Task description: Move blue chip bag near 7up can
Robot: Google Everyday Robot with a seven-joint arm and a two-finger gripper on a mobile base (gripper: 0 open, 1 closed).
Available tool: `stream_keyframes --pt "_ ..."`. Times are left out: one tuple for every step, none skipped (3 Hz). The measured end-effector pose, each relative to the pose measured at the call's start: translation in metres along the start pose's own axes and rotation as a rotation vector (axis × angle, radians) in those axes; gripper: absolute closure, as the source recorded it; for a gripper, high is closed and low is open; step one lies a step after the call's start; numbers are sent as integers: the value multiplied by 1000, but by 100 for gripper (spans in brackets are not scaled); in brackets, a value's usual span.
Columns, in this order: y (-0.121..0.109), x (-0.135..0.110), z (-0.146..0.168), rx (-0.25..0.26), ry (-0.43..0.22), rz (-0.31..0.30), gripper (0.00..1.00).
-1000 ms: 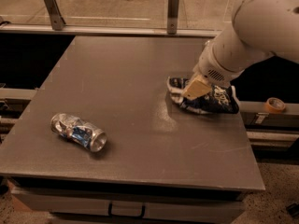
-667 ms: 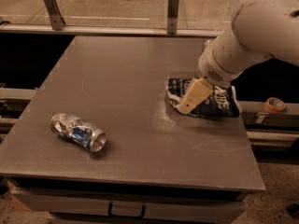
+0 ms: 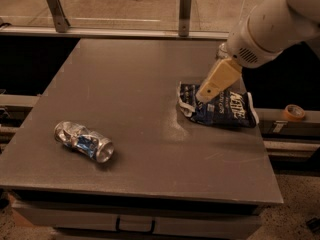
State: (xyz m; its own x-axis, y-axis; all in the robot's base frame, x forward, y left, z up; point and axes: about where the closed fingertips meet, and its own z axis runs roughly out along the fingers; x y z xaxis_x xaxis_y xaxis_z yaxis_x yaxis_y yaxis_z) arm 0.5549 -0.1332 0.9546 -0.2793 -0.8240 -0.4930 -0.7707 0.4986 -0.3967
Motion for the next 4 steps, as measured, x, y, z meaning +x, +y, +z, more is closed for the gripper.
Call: stream_keyframes --pt "-36 -8 -41 52 -92 19 0" --pt "-77 -19 -93 119 -179 -51 0" --pt "-107 -27 -140 147 -242 -176 0" --pt "-119 -44 -176 215 -274 -275 0"
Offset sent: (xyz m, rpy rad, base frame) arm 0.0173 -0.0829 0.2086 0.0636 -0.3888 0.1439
